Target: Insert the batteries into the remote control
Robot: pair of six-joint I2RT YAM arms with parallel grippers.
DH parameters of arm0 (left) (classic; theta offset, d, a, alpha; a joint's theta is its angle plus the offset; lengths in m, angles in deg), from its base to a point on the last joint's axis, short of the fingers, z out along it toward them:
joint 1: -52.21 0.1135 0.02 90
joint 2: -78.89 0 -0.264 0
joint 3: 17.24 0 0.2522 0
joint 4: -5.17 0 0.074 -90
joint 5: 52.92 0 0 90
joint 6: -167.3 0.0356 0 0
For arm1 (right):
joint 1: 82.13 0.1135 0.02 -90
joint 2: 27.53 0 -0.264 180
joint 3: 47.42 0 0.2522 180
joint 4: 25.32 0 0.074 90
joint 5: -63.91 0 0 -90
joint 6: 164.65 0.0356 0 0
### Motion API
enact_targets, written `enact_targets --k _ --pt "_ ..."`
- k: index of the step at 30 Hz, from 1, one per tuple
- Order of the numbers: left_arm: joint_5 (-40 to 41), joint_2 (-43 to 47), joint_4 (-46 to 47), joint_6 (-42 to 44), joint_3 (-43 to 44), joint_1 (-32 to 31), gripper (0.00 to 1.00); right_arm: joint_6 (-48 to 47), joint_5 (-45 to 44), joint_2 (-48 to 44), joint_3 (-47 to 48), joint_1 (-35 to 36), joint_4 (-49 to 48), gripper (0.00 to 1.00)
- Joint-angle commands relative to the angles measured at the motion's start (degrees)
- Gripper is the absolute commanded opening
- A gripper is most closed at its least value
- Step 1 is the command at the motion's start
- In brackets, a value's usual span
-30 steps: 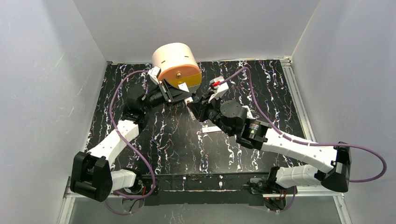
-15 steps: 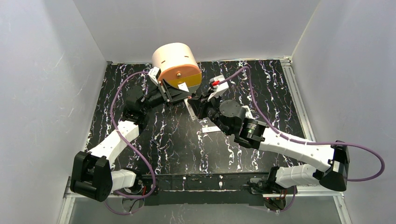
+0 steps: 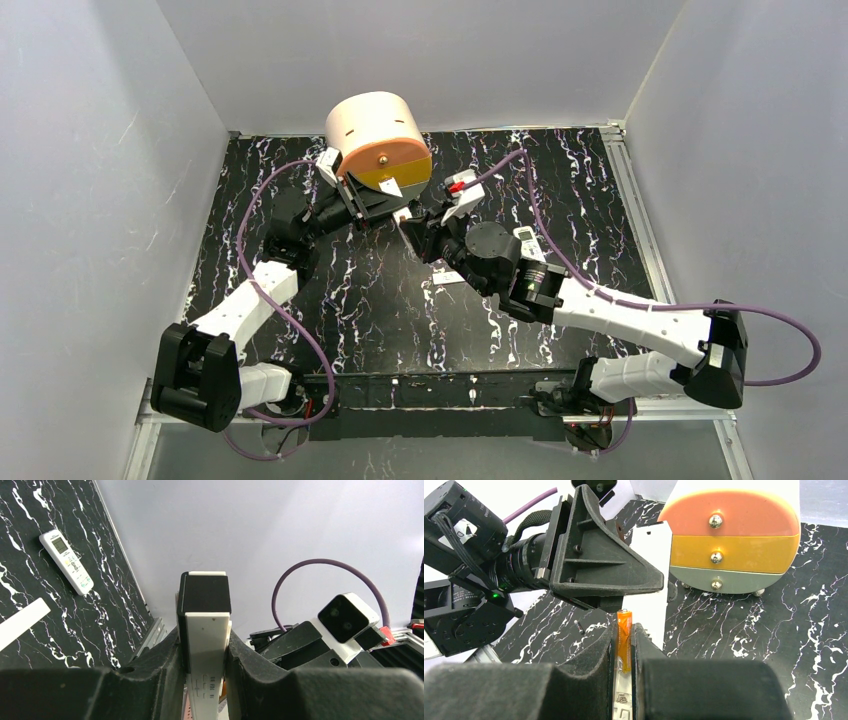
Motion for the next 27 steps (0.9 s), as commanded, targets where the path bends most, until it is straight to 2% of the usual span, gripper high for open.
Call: enact_targets --k 1,12,24,27 --pt "1.10 0.39 3.76 -2.06 0.30 0.15 0.00 0.38 -1.23 -2.06 -1.40 0.59 -1.51 0.18" --pt "1.20 0.31 3.76 -3.71 0.51 0.15 0.00 0.60 -1.11 -3.56 -3.45 0.76 -2.68 0.24" --pt "0.51 -0.05 3.76 -3.15 0.17 0.15 0.00 0.68 -2.53 -2.69 -1.00 0.76 -2.90 0.37" --pt "0.58 -0.07 3.76 -3.04 0.04 0.14 0.00 1.24 -3.46 -3.30 -0.52 0.77 -2.88 0.43"
